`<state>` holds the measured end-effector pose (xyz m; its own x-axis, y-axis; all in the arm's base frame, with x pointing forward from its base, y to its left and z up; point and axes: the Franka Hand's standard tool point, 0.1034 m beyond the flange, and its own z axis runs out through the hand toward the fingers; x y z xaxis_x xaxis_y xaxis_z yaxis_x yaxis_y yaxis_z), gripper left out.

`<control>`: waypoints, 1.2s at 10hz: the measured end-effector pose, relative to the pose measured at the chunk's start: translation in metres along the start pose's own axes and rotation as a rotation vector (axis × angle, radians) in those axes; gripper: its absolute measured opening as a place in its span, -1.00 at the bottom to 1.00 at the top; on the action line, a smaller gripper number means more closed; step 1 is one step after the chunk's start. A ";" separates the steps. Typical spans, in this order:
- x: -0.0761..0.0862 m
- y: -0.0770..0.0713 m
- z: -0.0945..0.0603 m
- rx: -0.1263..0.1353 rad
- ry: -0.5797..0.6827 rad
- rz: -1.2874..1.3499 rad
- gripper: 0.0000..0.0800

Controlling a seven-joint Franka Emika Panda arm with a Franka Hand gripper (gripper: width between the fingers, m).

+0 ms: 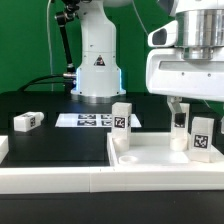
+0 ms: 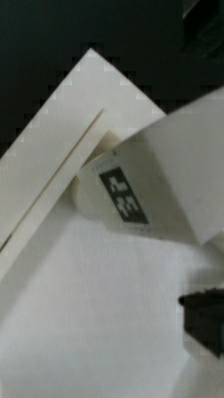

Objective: Assemble square table

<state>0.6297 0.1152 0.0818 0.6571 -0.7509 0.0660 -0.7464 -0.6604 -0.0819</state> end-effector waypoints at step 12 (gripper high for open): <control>-0.004 -0.006 -0.001 -0.008 0.022 -0.190 -0.27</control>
Offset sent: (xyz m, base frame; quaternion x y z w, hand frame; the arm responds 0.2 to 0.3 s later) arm 0.0026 0.0173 0.0020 0.0021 0.0037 -0.1169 0.9931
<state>0.6313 0.1224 0.0830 0.7840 -0.6125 0.1011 -0.6100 -0.7903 -0.0578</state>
